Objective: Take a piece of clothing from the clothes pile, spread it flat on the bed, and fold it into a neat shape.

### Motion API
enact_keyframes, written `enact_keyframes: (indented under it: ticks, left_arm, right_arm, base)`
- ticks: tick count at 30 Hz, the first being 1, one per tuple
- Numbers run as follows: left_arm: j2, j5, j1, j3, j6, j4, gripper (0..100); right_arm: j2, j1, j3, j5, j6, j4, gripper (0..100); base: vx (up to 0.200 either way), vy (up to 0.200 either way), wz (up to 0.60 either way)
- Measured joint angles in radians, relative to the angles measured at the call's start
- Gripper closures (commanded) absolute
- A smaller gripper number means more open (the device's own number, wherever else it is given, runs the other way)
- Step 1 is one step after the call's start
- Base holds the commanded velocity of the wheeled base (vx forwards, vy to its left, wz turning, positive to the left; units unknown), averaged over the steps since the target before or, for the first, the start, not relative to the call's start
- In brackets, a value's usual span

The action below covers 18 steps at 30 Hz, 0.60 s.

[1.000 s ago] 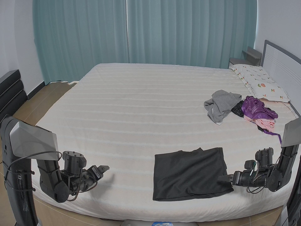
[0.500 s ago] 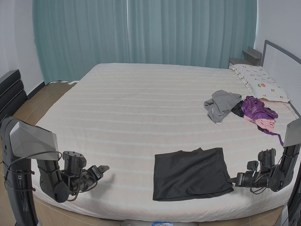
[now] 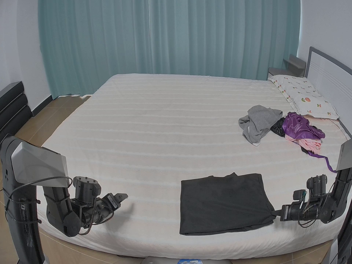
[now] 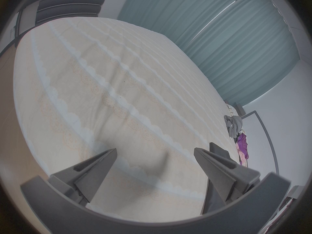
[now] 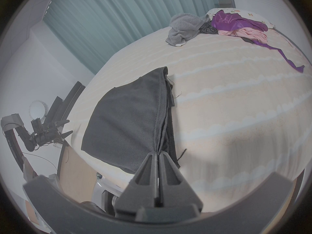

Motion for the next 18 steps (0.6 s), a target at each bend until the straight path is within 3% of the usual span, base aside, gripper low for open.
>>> enact_keyframes:
  ticks: [5, 6, 13, 18]
  left_arm:
    - [0.0, 0.0, 0.0, 0.0, 0.0, 0.0, 0]
    - [0.0, 0.0, 0.0, 0.0, 0.0, 0.0, 0]
    - [0.0, 0.0, 0.0, 0.0, 0.0, 0.0, 0]
    - [0.0, 0.0, 0.0, 0.0, 0.0, 0.0, 0]
  right_arm:
    - [0.003, -0.006, 0.001, 0.0, -0.01, 0.015, 100]
    - [0.003, -0.007, 0.0, 0.0, -0.014, 0.018, 0]
    - [0.004, -0.01, -0.004, 0.002, -0.046, 0.028, 0]
    - [0.008, -0.02, -0.055, 0.004, -0.023, 0.029, 0]
  base:
    - [0.0, 0.0, 0.0]
    - [0.0, 0.0, 0.0]
    - [0.0, 0.0, 0.0]
    - [0.0, 0.0, 0.0]
